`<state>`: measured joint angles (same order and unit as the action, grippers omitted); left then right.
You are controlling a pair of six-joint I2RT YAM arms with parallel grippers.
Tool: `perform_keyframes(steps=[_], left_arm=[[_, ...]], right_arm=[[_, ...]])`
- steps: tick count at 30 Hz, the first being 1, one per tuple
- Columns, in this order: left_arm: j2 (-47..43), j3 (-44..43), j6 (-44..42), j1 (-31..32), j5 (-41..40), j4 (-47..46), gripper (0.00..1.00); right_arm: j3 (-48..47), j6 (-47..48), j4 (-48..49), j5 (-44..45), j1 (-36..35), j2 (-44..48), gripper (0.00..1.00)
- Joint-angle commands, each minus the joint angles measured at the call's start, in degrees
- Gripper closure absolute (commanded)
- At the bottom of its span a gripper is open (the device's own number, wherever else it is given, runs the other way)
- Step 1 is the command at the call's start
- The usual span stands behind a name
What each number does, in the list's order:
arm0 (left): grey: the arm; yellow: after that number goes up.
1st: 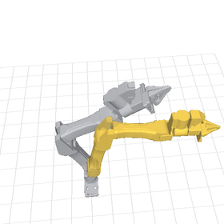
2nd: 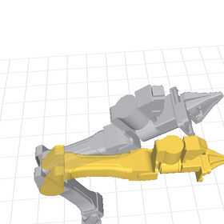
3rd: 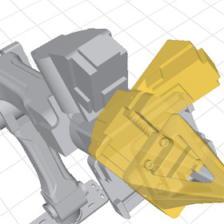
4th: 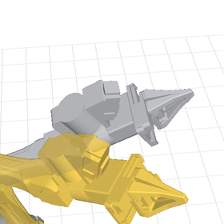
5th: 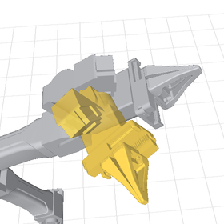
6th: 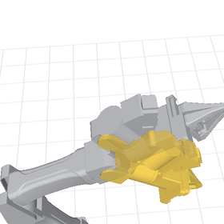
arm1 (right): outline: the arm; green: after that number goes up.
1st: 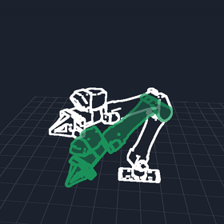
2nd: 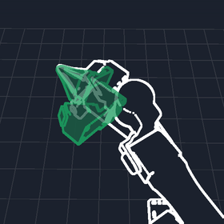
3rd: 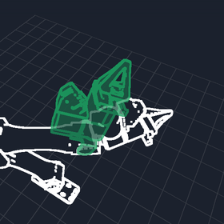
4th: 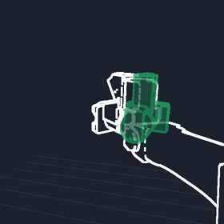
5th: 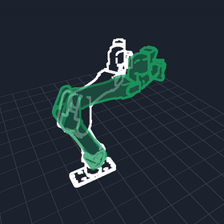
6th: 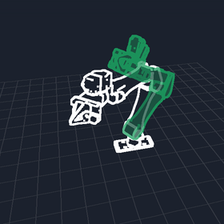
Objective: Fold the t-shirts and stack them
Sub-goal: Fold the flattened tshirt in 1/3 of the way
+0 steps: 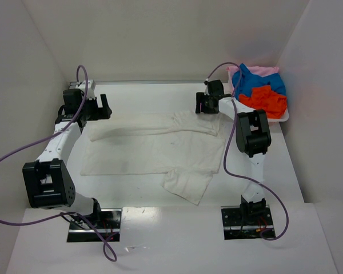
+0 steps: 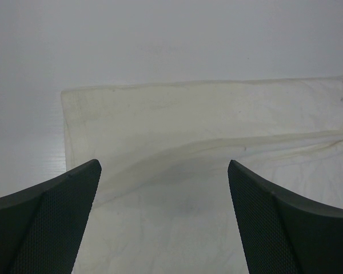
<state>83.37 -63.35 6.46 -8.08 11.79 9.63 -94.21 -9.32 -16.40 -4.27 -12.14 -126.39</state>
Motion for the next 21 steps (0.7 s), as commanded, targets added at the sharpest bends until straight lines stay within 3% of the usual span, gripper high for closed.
perform_keyframes(steps=[1, 5, 9, 10, 16, 19, 21], left_arm=[[-0.76, 0.25, 0.75, -0.27, 0.16, -0.93, 0.0], [-0.76, 0.25, 0.23, -0.27, 0.16, -0.93, 0.0], [-0.76, 0.25, 0.22, -0.27, 0.16, -0.93, 0.0], [-0.76, 0.25, 0.22, -0.27, 0.16, -0.93, 0.0], [-0.23, 0.25, 0.22, -0.27, 0.16, -0.93, 0.0], [-0.23, 0.25, 0.22, -0.27, 0.16, -0.93, 0.0], [-0.23, 0.25, 0.22, -0.27, 0.77, -0.93, 0.0]], right_arm=[[-0.88, 0.62, -0.65, 2.08, -0.25, 1.23, 0.28], [-3.51, 0.09, -2.23, 1.03, -0.25, -1.14, 0.28], [-4.83, 0.09, -3.55, 1.02, -0.25, -1.93, 0.44], [-4.84, 0.09, -3.55, 1.02, -0.25, -1.93, 0.56], [-4.84, 0.09, -3.55, 1.02, -0.25, -1.93, 0.92], [-2.91, 0.09, -1.62, 1.02, -0.25, -0.36, 1.0], [-1.68, -0.61, -0.56, 1.02, -0.25, 2.09, 1.0]])
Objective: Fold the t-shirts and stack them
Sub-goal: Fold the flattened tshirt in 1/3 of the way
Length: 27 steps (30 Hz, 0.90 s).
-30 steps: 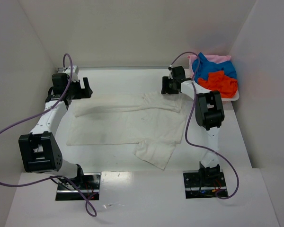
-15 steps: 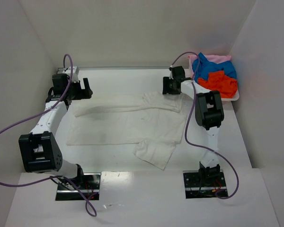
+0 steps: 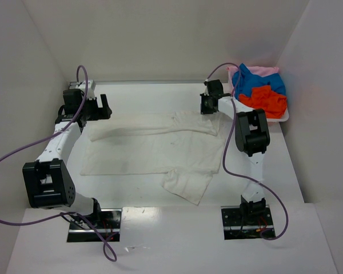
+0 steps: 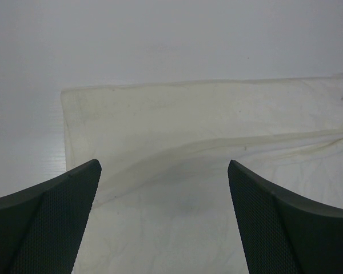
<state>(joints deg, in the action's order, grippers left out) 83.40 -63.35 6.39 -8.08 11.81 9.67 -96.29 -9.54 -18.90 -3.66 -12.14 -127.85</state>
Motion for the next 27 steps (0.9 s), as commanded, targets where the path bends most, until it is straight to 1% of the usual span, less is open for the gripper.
perform_keyframes(steps=[1, 4, 6, 7, 13, 14, 16, 17, 19, 20, 21, 22, 23, 24, 26, 27], left_arm=[[-0.25, 0.25, 0.29, -0.27, 0.75, -0.97, 0.0], [-0.25, -0.28, 0.81, -0.27, 2.86, -0.97, 0.0], [-0.25, -0.28, 2.21, -0.27, 4.17, -0.97, 0.0], [-0.25, 0.24, 2.22, -0.27, 5.84, -0.97, 0.0], [-0.78, 1.39, 3.27, -0.27, 7.95, -1.5, 0.0], [-1.39, 1.39, 3.27, -0.27, 8.83, -1.5, 0.0], [-1.39, 1.39, 3.8, -0.27, 9.54, -1.5, 0.0], [-1.39, 1.39, 3.8, -0.27, 9.54, -1.5, 0.0], [-1.39, 1.39, 3.8, -0.27, 10.25, -1.5, 0.0], [-1.39, 1.39, 3.8, -0.27, 10.25, -1.5, 0.0], [-1.39, 1.91, 3.8, -0.27, 10.94, -1.5, 0.0], [-1.39, 1.92, 3.8, -0.27, 10.95, -1.5, 0.0], [-1.39, 1.92, 3.8, -0.27, 10.95, -1.5, 0.0], [-1.39, 1.92, 3.8, -0.27, 11.47, -1.5, 0.0], [-0.78, 1.92, 3.8, -0.27, 11.48, -1.5, 0.0], [0.01, 1.92, 3.8, -0.27, 11.48, -1.5, 0.0]], right_arm=[[0.4, -0.91, 2.63, 0.41, -0.25, 4.44, 1.0], [0.93, -1.44, 2.64, -0.29, -0.25, 8.22, 1.0], [2.94, -2.66, 3.24, -1.17, -0.25, 10.59, 1.0], [4.17, -3.2, 4.29, -2.04, -0.25, 13.48, 1.0], [19.19, -9.6, 9.22, -8.37, -0.25, 24.92, 1.0], [23.91, -10.49, 9.92, -8.99, -0.77, 28.5, 1.0], [28.5, -11.99, 11.07, -10.66, -0.78, 31.95, 0.98], [32.62, -13.04, 11.6, -11.27, -1.39, 34.83, 0.96], [35.98, -13.05, 11.6, -14.35, -1.92, 37.05, 0.93], [38.43, -13.05, 9.86, -15.14, -2.53, 37.93, 0.92], [39.5, -13.05, 9.06, -15.15, -3.41, 39.68, 0.89], [40.56, -13.05, 8.44, -16.8, -3.94, 40.57, 0.84], [41.87, -13.05, 6.7, -16.82, -4.46, 41.36, 0.65], [42.5, -13.05, 6.16, -16.12, -5.25, 43.28, 0.56], [43.64, -13.57, 6.15, -14.36, -5.26, 45.49, 0.49], [43.64, -14.27, 6.15, -13.31, -5.26, 46.63, 0.38]])
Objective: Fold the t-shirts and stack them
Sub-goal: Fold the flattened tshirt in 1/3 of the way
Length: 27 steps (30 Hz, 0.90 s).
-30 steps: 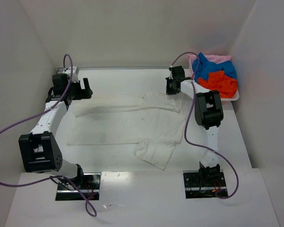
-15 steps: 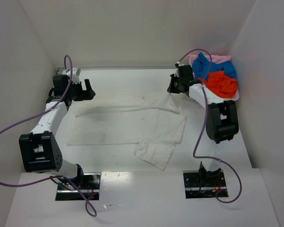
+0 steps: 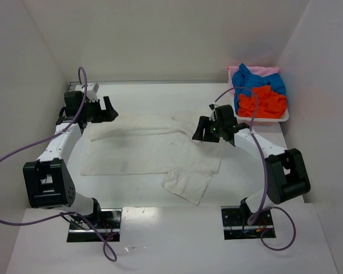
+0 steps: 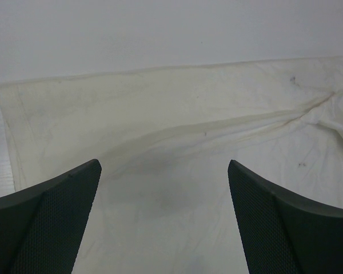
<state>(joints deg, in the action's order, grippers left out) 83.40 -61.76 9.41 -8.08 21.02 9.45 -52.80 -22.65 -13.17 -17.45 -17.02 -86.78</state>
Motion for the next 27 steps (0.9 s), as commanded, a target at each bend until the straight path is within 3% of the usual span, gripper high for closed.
perform_keyframes(steps=[1, 5, 9, 18, 27], left_arm=[[0.54, 0.32, 0.79, -0.27, 2.8, -1.28, 0.0], [1.07, 0.32, 0.79, -0.27, 2.8, -1.28, 0.0], [1.07, 0.32, 0.79, -0.27, 2.8, -1.28, 0.0], [1.07, 0.32, 0.79, -0.27, 2.8, -0.75, 0.0], [2.12, 0.32, 0.79, -0.27, 3.32, -0.75, 0.0]], right_arm=[[0.15, -2.03, 0.42, 1.53, -0.39, 7.4, 0.32], [-2.47, -1.52, 1.83, 7.5, -0.39, 7.25, 0.23], [-8.71, 0.59, 2.89, 9.53, -0.39, -0.74, 0.18], [-21.29, 4.72, 2.18, 10.69, -0.39, -21.12, 0.17], [-23.67, 4.73, 4.64, 5.32, -0.39, -25.28, 0.19]])
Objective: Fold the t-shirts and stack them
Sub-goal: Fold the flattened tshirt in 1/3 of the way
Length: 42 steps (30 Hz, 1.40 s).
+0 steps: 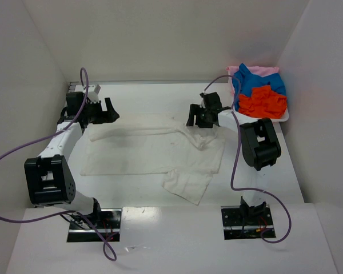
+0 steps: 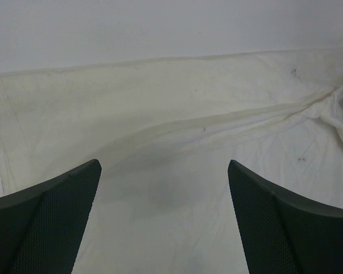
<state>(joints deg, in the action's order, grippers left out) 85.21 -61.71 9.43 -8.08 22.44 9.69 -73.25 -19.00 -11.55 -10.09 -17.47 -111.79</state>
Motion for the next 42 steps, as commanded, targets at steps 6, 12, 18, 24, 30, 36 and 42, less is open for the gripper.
perform_keyframes(steps=[6, 12, 18, 24, 30, 36, 42], left_arm=[[0.84, 0.28, 0.76, -0.27, 1.91, -0.99, 0.0], [1.36, 0.28, 0.76, -0.27, 1.29, -0.47, 0.0], [1.36, 0.28, 0.76, -0.27, 0.77, -0.47, 0.0], [3.3, -0.95, 1.29, -0.27, 1.29, 0.76, 0.0], [4.7, -2.01, 1.29, -0.27, 1.29, 1.82, 0.0], [4.18, -2.01, 1.29, -0.27, 1.82, 1.82, 0.0], [4.18, -2.01, 1.29, -0.27, 1.82, 1.82, 0.0]], right_arm=[[-4.17, 0.55, 4.78, -3.89, -2.65, -3.87, 0.35], [-8.39, 1.6, 1.0, -2.31, -4.59, -7.91, 0.69], [-5.94, -0.41, 1.17, -2.31, -5.9, -2.4, 0.91], [3.1, -5.07, 4.08, -4.41, -9.24, 8.68, 0.89], [13.21, -11.31, 7.95, -12.14, -14.5, 13.34, 0.83], [17.18, -12.98, 6.55, -8.73, -18.82, 14.75, 0.41], [17.18, -12.37, 3.12, 3.83, -17.34, 24.05, 0.29]])
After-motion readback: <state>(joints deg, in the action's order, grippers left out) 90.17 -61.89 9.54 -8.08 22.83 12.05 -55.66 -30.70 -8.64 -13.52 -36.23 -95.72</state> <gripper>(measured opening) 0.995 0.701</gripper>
